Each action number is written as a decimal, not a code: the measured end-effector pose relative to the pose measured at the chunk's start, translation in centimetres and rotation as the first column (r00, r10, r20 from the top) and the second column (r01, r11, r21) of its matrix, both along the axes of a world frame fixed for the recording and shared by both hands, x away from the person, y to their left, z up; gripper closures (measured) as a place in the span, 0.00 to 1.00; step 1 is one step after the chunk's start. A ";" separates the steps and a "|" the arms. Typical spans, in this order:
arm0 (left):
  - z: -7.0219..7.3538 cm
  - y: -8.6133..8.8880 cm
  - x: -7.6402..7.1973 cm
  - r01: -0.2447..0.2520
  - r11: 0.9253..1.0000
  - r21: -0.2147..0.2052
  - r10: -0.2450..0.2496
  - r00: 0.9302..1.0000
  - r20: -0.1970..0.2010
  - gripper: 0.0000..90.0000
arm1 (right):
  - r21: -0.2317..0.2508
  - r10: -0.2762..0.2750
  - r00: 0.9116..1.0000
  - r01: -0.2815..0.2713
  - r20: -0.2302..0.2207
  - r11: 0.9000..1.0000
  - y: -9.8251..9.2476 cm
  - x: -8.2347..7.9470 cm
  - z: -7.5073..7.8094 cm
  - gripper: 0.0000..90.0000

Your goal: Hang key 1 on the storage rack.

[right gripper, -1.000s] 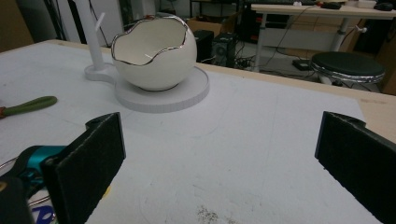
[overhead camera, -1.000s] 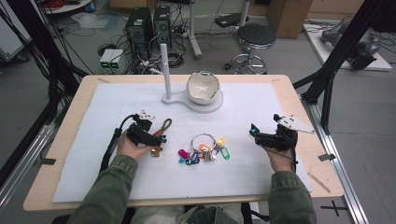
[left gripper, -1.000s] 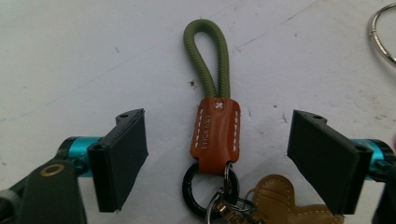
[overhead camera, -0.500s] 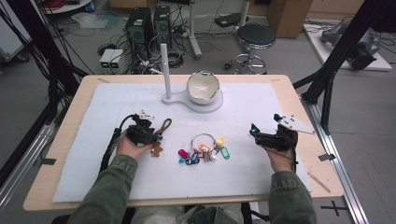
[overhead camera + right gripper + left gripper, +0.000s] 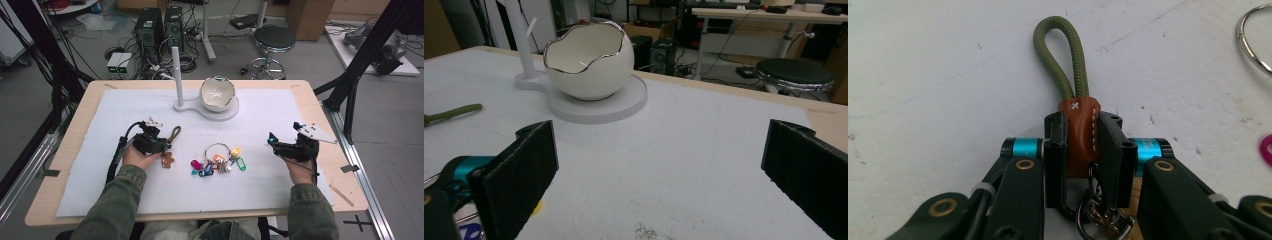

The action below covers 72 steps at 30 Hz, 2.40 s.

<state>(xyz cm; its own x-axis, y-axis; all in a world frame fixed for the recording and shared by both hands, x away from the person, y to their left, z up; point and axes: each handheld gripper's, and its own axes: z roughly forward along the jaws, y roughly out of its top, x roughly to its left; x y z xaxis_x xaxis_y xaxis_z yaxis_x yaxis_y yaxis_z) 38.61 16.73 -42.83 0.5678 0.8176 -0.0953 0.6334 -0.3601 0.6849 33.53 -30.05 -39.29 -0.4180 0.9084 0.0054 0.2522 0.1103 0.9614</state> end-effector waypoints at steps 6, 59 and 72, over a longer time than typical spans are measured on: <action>0.6 0.8 0.1 -0.027 0.998 -0.059 0.026 1.000 -0.016 0.83 | -0.004 -0.001 1.000 0.001 0.007 1.000 -0.1 0.0 0.0 0.01; 11.5 7.1 2.6 -0.200 0.940 -0.275 0.235 0.967 0.100 0.83 | -0.001 -0.006 1.000 0.006 0.000 1.000 -0.1 0.0 0.0 0.01; 13.3 6.7 4.5 -0.211 0.933 -0.291 0.251 0.962 0.108 0.83 | -0.005 -0.003 1.000 0.003 -0.005 1.000 -0.1 0.1 -0.1 0.01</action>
<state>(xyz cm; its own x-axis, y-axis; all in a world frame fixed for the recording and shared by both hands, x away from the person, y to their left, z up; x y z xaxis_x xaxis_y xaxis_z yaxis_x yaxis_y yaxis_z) 43.11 23.47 -29.52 0.3905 0.8809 -0.2674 0.5663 -0.0008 0.8242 33.62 -30.14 -39.34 -0.4156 0.9095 0.0026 0.2574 0.1149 0.9595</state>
